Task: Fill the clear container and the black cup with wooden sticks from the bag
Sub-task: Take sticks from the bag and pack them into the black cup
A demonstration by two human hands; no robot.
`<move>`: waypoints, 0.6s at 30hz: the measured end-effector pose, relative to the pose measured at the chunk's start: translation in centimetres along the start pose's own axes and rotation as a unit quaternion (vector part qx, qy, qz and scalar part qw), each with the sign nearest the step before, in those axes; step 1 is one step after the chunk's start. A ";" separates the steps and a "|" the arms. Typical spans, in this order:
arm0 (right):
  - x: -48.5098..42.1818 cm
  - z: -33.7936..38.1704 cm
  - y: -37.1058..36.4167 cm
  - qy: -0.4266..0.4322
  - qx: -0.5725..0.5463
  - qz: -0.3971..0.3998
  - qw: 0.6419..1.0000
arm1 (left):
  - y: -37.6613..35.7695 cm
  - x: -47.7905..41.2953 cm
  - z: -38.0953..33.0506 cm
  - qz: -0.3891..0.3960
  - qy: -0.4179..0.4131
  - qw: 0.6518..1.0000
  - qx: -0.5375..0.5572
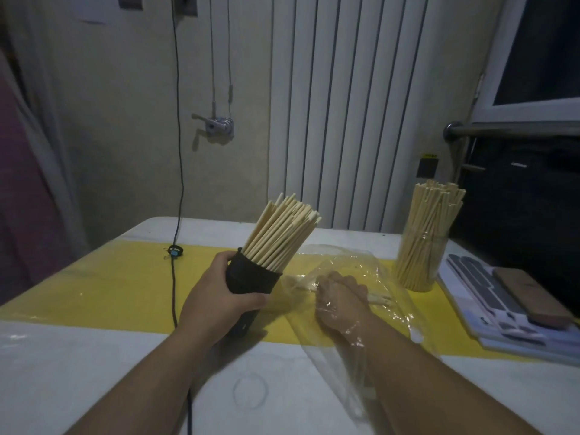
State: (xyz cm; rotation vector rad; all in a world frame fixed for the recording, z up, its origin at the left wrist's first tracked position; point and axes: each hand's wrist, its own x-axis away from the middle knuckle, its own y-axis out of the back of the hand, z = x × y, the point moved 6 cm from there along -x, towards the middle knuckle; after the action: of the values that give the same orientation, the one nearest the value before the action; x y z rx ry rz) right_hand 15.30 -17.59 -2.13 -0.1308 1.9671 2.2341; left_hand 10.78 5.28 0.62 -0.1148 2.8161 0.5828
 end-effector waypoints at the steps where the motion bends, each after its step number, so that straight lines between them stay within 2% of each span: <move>1: -0.1 0.0 0.2 0.001 0.014 -0.009 1.000 | 0.0 -0.1 0.1 -0.001 0.003 1.000 0.002; 4: -0.7 -0.4 -0.6 -0.003 0.004 0.058 0.998 | 0.0 -0.1 0.0 -0.005 0.006 1.000 0.001; 8: -0.9 -0.2 -0.2 -0.038 0.017 -0.021 0.999 | 0.0 0.1 -0.2 0.001 0.000 1.000 0.000; 11: -1.0 -0.1 -0.3 -0.047 0.016 0.027 0.998 | 0.0 0.1 -0.3 0.001 -0.003 1.000 0.001; 13: -1.2 -0.7 -0.4 -0.052 -0.051 0.069 0.995 | 0.0 0.1 -0.3 0.000 0.002 1.000 0.002; 16: -0.6 -0.5 -0.6 -0.053 -0.224 0.174 0.958 | 0.0 0.1 -0.3 -0.001 0.007 1.000 0.005; 18: -0.5 -0.5 -0.4 -0.062 -0.230 0.196 0.951 | 0.0 0.1 -0.4 -0.001 0.003 1.000 0.001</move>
State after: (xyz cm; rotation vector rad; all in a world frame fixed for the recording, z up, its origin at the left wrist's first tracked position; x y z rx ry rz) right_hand 15.82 -18.12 -2.48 0.3699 1.4752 2.8371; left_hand 10.61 5.12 0.91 -0.1181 2.8231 0.5793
